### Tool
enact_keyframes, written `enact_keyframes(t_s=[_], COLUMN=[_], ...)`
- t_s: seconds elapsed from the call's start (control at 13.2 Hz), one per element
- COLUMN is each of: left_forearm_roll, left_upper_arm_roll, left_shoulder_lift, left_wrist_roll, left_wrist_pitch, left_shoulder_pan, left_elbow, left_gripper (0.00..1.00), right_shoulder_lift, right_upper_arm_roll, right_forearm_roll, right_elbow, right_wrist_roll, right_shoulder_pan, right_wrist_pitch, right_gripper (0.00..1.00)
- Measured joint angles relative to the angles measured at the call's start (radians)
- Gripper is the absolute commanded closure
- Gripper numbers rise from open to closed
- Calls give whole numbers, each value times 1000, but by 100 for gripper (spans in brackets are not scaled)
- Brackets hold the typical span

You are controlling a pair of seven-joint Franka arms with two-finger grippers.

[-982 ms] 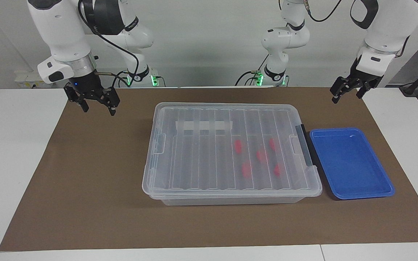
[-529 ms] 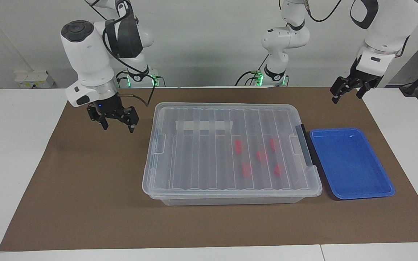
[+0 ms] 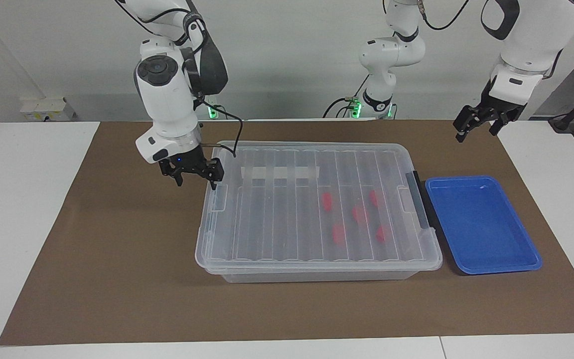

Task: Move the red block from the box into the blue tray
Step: 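Move the right gripper to the edge of the clear box lid, then slide the clear lid away from the blue tray with the right gripper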

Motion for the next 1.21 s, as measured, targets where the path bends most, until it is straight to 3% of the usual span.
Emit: enact_keyframes(t_s=[0.45, 0.83, 1.21], left_forearm_roll=[0, 0, 0], left_upper_arm_roll=[1, 1, 1], left_shoulder_lift=[0, 0, 0], left_wrist_roll=[0, 0, 0], left_wrist_pitch=[0, 0, 0], left_shoulder_pan=[0, 0, 0], left_elbow=[0, 0, 0], left_gripper=[0, 0, 0], right_shoulder_lift=[-50, -68, -69], right_upper_arm_roll=[3, 0, -3], right_forearm_roll=[-1, -22, -27], right_elbow=[-105, -122, -126], right_wrist_roll=[-15, -104, -315], right_shoulder_pan=[30, 23, -86], right_wrist_pitch=[-13, -61, -61], right_gripper=[1, 1, 1])
